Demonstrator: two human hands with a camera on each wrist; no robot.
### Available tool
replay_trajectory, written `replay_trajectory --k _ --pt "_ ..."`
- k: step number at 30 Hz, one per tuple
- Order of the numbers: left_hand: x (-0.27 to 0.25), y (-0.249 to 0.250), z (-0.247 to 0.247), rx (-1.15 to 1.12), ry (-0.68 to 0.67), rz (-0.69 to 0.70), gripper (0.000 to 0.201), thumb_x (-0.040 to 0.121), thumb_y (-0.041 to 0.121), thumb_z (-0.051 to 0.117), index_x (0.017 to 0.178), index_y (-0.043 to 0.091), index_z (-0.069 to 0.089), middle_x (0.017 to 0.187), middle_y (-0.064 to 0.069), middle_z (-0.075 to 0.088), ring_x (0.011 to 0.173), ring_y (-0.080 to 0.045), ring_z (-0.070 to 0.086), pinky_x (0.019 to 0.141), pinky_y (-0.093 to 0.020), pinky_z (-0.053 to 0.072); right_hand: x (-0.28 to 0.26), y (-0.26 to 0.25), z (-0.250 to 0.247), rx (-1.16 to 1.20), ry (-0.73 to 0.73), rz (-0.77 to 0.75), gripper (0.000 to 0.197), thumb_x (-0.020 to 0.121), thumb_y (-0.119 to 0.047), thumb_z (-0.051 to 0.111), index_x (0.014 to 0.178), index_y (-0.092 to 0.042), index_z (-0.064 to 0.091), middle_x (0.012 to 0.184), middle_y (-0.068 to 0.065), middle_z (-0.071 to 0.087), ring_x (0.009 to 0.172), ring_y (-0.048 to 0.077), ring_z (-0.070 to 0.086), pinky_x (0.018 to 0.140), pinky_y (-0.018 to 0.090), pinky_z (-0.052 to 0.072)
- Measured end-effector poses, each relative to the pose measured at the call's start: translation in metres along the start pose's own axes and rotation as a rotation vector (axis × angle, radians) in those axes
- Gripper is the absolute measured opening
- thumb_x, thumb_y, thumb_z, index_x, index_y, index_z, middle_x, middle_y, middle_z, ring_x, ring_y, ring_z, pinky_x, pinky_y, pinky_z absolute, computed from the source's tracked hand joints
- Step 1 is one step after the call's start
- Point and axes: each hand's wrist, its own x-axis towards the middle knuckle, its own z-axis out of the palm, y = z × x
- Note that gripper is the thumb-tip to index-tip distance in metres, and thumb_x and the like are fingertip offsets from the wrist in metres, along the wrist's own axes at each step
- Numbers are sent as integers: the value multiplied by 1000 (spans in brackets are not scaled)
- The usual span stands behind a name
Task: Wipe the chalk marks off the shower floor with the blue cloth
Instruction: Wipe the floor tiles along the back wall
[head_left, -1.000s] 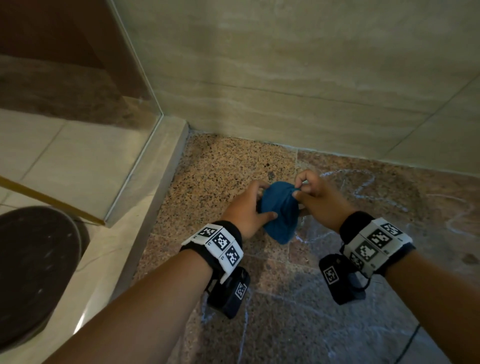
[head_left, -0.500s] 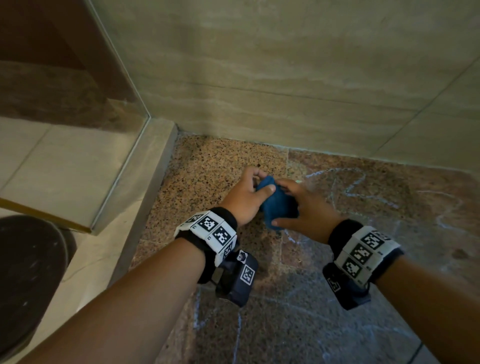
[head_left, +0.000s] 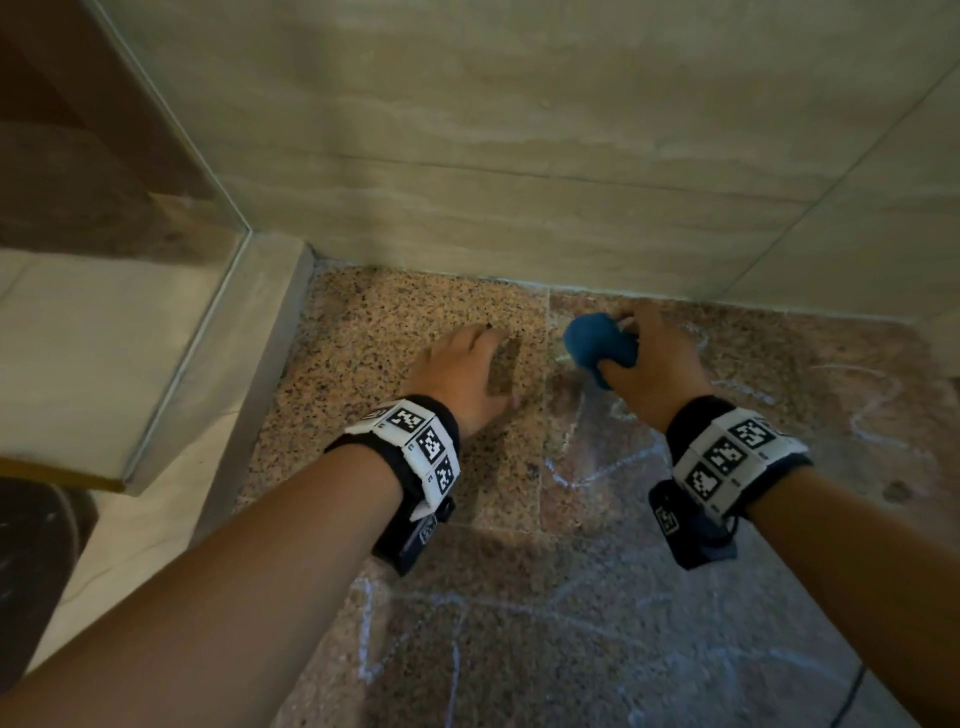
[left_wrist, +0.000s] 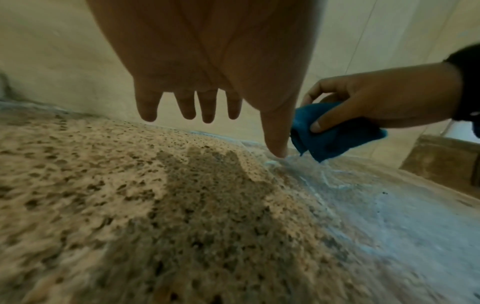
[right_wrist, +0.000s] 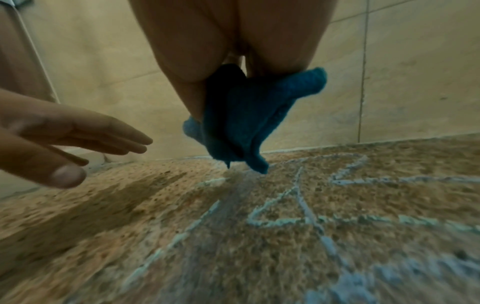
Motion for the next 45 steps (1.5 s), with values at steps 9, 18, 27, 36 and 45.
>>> replay_trajectory --k 9,18,27,36,45 --pt "15 -9 14 183 -252 -28 128 70 62 74 151 29 -19 158 -1 -28 147 -24 -19 117 -51 -2 -5 2 33 -270 -347 -249 34 88 -16 59 122 -19 56 127 5 53 117 25 49 95 28 36" --pt "18 -11 22 230 -332 -57 133 66 66 74 152 23 -19 158 -1 -28 147 -22 -18 118 -53 -2 13 -2 44 -329 -383 -299 34 92 -17 54 125 -20 47 140 2 41 123 26 39 100 35 34" --pt "18 -11 19 231 -330 -58 134 65 64 76 152 25 -17 158 0 -26 147 -20 -18 118 -53 -1 76 7 28 -317 -83 8 41 91 -5 49 131 -13 51 132 16 52 113 34 53 96 37 42" --pt "21 -12 20 229 -354 -62 135 64 64 77 152 24 -18 157 0 -29 146 -21 -20 117 -54 -2 90 -5 50 -510 -227 -316 34 95 -14 49 128 -9 54 128 14 51 112 31 51 98 35 41" --pt "20 -11 18 206 -358 -63 135 64 62 78 151 25 -18 157 1 -29 146 -21 -20 117 -54 -4 96 -34 67 -570 -200 -342 47 92 -5 44 138 -7 40 139 13 36 121 37 34 104 44 35"
